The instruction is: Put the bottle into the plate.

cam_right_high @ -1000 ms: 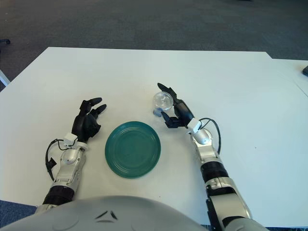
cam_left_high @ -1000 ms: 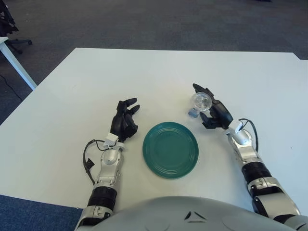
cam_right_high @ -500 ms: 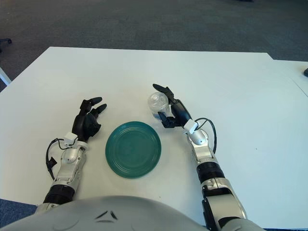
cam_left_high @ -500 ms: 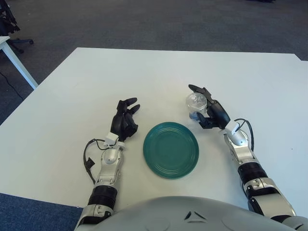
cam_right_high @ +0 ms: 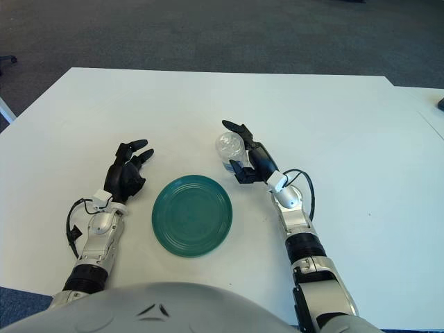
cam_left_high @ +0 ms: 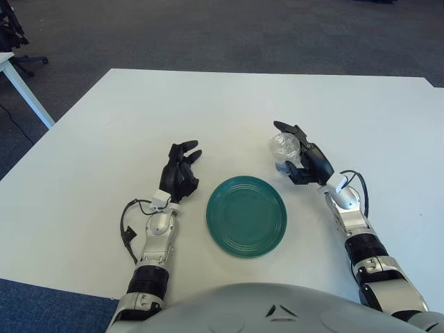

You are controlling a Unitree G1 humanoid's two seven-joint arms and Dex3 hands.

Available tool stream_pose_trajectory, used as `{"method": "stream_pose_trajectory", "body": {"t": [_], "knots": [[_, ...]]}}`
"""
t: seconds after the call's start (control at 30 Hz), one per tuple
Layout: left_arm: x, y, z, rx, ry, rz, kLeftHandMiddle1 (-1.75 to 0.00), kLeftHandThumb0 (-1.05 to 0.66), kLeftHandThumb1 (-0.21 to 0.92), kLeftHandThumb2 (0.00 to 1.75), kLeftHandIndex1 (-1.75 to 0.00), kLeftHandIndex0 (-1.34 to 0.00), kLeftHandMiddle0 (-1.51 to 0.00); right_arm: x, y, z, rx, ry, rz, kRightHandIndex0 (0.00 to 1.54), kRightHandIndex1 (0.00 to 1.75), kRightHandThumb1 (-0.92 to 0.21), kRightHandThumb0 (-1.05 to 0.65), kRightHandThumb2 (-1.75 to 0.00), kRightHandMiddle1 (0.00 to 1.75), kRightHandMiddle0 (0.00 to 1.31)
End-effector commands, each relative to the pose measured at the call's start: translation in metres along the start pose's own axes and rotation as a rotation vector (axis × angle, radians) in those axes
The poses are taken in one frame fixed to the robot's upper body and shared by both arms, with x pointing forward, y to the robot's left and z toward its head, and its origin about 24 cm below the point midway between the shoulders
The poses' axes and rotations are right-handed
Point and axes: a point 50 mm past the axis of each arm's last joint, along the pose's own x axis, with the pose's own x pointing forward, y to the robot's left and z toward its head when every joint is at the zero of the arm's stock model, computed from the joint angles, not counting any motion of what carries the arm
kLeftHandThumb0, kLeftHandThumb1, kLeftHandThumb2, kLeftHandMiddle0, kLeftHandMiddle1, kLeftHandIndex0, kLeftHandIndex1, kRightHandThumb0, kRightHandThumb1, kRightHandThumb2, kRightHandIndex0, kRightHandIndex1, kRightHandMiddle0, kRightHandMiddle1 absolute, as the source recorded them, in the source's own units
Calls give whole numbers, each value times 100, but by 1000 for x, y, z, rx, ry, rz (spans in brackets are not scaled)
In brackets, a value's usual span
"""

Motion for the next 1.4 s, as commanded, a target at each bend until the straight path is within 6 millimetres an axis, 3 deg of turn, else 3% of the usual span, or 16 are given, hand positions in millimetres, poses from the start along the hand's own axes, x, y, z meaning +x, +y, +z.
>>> {"method": "stream_pose_trajectory", "body": {"t": [0.0, 0.07, 0.1, 0.13, 0.2, 0.3, 0.43, 0.7, 1.03, 1.37], "knots": [[-31, 3, -36, 6, 185, 11, -44, -78, 92, 106, -107, -21, -46, 1, -4, 0, 10, -2, -44, 23, 2, -92, -105, -89, 70, 0], [-30, 2, -36, 8, 192, 15, -44, -78, 92, 106, -107, -21, -46, 3, -4, 3, 35, -18, -84, 34, 19, -92, -104, -82, 91, 7], [-30, 2, -37, 9, 196, 18, -43, -79, 92, 106, -107, -20, -45, 4, -4, 4, 48, -26, -100, 48, 75, -76, -82, -92, 120, 23], [-30, 2, -37, 11, 200, 21, -43, -79, 92, 106, -107, -20, -45, 4, -5, 6, 49, -25, -111, 53, 95, -70, -75, -96, 131, 28], [-29, 2, -37, 12, 203, 24, -43, -80, 92, 106, -106, -19, -45, 4, -6, 8, 45, -21, -120, 86, 142, -51, -58, -112, 157, 45], [-29, 2, -37, 10, 201, 26, -43, -80, 92, 106, -106, -18, -44, 5, -7, 16, -28, -41, -118, 105, 164, -41, -51, -121, 169, 54], [-28, 3, -37, 12, 202, 27, -43, -80, 92, 106, -106, -19, -45, 20, -4, 47, -320, -184, -42, 121, 172, -39, -47, -123, 173, 56], [-26, 2, -39, 7, 214, 32, -43, -80, 92, 106, -107, -20, -46, 40, -3, 65, -525, -318, 95, 128, 175, -41, -45, -120, 175, 54], [-24, 0, -41, -4, 211, 40, -44, -78, 92, 106, -107, -21, -48, 52, -3, 78, -652, -427, 245, 125, 175, -41, -45, -120, 175, 54], [-24, 0, -41, -7, 205, 52, -44, -78, 92, 105, -107, -21, -48, 56, 3, 85, -726, -417, 330, 123, 175, -40, -45, -120, 175, 54]]}}
